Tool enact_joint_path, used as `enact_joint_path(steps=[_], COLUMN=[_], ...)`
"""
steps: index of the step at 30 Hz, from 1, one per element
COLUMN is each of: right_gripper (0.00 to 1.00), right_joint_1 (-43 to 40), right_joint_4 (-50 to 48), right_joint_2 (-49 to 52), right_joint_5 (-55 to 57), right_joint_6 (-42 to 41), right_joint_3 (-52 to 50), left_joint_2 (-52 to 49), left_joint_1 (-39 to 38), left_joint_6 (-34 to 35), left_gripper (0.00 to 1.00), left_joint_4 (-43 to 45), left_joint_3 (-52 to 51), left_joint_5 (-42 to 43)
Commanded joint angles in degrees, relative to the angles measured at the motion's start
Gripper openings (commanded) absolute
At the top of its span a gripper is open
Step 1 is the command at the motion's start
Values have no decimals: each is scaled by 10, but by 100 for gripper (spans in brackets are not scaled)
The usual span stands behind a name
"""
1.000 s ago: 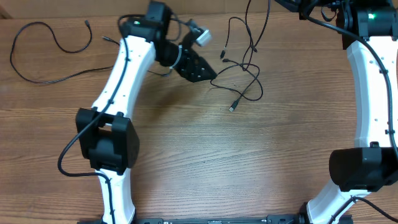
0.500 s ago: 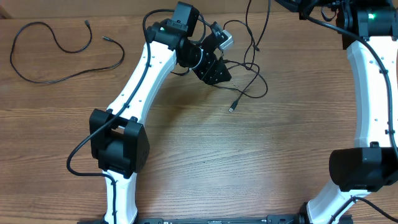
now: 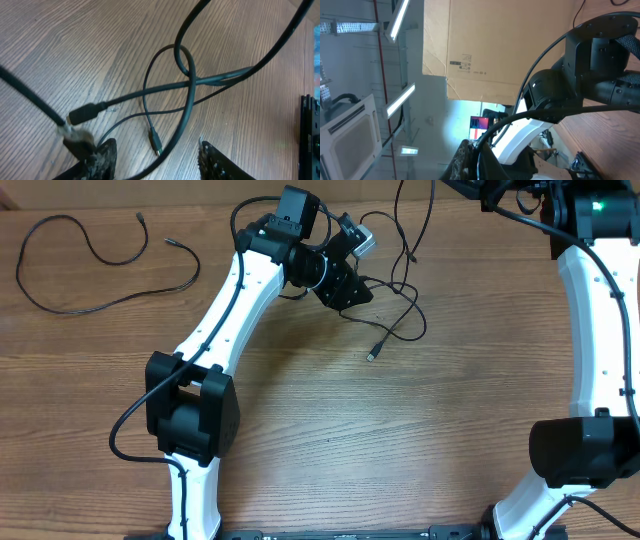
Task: Untangle cables
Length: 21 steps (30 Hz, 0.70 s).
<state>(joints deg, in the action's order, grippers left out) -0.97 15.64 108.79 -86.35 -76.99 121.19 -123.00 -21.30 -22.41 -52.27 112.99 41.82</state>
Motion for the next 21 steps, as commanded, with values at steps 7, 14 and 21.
enact_joint_path(steps=[7,14,21], right_gripper=[4,4,4], right_joint_1=[2,2,2], right_joint_4=[-4,-3,-4], right_joint_2=[-24,-24,-24], right_joint_5=[1,-2,-3], right_joint_6=[6,6,6], right_joint_3=[14,14,14], left_joint_2=[18,4,5], left_joint_1=[-13,-23,-20], left_joint_6=[8,18,66], left_gripper=[47,37,4], left_joint_4=[7,12,20], left_joint_3=[-5,-4,-4], left_joint_5=[17,13,13])
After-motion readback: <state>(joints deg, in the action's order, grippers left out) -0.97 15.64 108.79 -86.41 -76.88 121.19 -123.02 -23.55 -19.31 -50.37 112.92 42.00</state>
